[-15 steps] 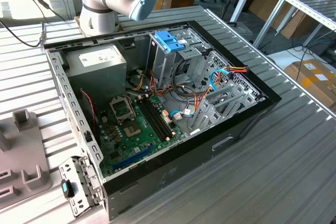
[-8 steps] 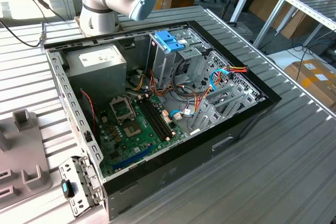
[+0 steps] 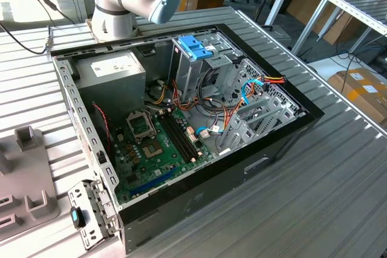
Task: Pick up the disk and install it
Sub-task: 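Pick up the disk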
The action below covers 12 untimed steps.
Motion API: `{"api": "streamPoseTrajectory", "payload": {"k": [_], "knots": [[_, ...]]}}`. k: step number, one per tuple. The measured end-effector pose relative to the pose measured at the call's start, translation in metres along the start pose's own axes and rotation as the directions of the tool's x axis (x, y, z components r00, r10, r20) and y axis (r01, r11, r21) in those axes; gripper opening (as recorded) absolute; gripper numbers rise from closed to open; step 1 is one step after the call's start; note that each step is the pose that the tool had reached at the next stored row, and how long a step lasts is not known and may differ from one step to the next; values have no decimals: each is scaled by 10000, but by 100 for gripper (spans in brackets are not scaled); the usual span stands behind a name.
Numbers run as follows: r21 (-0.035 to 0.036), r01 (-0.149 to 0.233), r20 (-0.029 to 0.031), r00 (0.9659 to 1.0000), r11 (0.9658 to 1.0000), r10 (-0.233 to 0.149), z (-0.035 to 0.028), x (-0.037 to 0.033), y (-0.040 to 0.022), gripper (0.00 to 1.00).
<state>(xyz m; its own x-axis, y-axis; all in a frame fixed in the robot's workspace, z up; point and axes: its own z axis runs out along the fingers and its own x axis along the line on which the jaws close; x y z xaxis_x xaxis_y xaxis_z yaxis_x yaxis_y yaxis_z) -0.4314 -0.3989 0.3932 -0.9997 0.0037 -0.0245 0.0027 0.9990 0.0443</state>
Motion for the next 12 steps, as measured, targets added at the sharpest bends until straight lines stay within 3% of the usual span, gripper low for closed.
{"api": "streamPoseTrajectory", "payload": {"k": [12], "knots": [[-10,388,-17,9992,9992,-388,0,0,0,11]]}}
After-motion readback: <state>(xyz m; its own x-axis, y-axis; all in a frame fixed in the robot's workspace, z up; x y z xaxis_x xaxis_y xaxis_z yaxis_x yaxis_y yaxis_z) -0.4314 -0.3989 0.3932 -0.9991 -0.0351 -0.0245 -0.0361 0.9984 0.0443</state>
